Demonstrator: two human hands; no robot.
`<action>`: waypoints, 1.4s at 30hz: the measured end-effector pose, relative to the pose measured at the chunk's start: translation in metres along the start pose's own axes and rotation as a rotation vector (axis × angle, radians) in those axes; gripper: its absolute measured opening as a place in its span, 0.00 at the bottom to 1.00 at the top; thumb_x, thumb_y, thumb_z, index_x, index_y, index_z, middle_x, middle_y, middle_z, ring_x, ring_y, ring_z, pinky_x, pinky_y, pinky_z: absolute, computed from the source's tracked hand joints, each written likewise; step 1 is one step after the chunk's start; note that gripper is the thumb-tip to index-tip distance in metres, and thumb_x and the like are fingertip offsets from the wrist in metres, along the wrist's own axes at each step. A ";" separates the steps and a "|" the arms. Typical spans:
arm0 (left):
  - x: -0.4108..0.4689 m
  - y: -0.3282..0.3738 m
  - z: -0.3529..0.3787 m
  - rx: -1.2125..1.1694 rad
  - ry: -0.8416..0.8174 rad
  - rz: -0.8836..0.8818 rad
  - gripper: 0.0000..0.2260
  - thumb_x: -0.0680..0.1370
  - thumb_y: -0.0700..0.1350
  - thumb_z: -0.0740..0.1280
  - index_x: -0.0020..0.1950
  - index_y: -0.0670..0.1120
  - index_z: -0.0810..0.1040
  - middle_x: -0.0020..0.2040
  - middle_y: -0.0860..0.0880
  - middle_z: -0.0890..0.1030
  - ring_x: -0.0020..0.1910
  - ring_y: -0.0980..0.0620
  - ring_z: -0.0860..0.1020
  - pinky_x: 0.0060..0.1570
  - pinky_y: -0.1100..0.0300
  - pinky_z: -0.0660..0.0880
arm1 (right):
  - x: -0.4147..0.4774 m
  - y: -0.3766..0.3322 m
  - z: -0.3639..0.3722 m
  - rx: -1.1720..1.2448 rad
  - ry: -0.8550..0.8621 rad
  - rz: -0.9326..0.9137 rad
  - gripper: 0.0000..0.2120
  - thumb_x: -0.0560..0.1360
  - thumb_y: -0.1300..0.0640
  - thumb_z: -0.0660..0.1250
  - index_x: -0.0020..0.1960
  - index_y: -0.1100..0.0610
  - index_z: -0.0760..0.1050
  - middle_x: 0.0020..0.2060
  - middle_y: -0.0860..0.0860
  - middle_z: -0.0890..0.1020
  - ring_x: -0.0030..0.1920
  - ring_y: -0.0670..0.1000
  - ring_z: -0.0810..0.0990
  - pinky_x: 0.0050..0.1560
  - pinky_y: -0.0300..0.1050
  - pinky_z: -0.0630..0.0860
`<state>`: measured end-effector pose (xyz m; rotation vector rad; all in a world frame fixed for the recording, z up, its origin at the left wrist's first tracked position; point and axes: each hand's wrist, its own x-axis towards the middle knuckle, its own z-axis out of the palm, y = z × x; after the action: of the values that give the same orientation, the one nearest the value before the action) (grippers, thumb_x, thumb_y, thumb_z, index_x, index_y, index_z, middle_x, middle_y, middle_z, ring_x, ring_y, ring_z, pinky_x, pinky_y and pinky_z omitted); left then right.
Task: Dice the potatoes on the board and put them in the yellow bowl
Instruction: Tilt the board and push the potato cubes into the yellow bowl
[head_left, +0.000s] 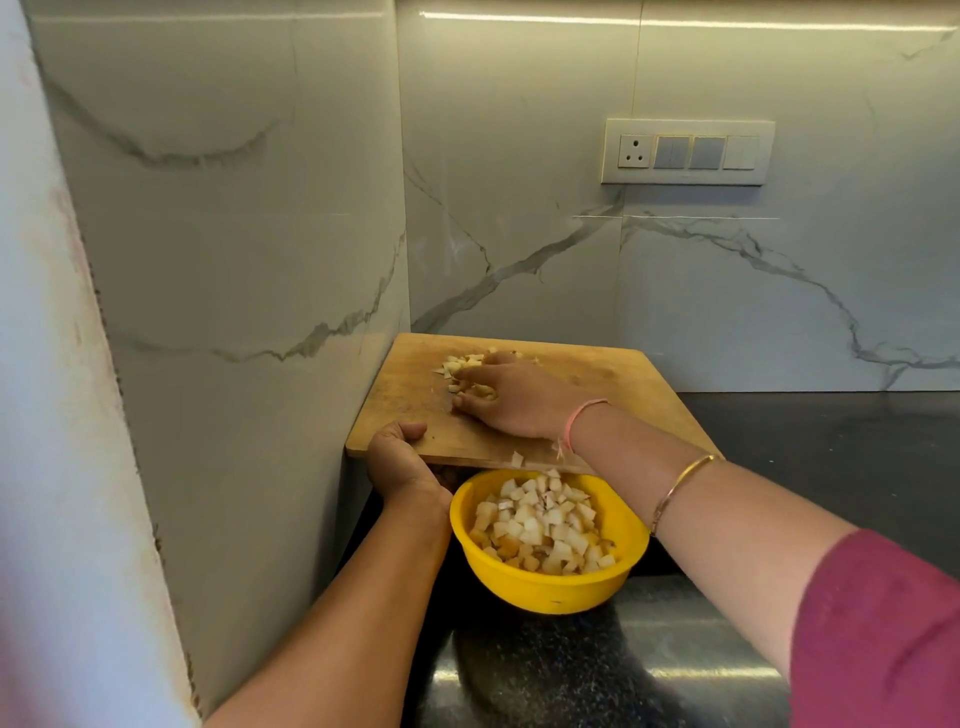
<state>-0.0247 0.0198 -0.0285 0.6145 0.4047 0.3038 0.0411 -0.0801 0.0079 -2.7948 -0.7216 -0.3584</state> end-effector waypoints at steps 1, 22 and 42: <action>0.001 0.000 0.000 0.003 0.001 0.002 0.06 0.71 0.37 0.62 0.44 0.47 0.73 0.44 0.46 0.76 0.42 0.44 0.76 0.38 0.57 0.74 | -0.002 0.000 0.000 -0.012 0.022 -0.008 0.21 0.80 0.44 0.56 0.71 0.47 0.67 0.71 0.51 0.66 0.69 0.55 0.67 0.67 0.49 0.65; 0.003 -0.002 -0.001 -0.025 0.006 0.001 0.06 0.70 0.37 0.62 0.43 0.46 0.73 0.44 0.46 0.76 0.42 0.45 0.76 0.40 0.55 0.75 | -0.115 -0.008 -0.031 0.109 -0.020 -0.025 0.24 0.77 0.70 0.57 0.57 0.45 0.79 0.66 0.48 0.73 0.58 0.52 0.78 0.52 0.43 0.78; 0.001 -0.002 -0.001 -0.010 -0.026 0.000 0.05 0.71 0.38 0.62 0.44 0.47 0.73 0.46 0.45 0.77 0.44 0.43 0.77 0.48 0.52 0.77 | -0.046 0.030 -0.020 0.265 0.003 -0.004 0.20 0.80 0.64 0.56 0.71 0.54 0.66 0.65 0.53 0.74 0.62 0.52 0.73 0.56 0.38 0.70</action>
<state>-0.0237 0.0197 -0.0309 0.6078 0.3785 0.2974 0.0137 -0.1318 0.0080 -2.5434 -0.7177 -0.2468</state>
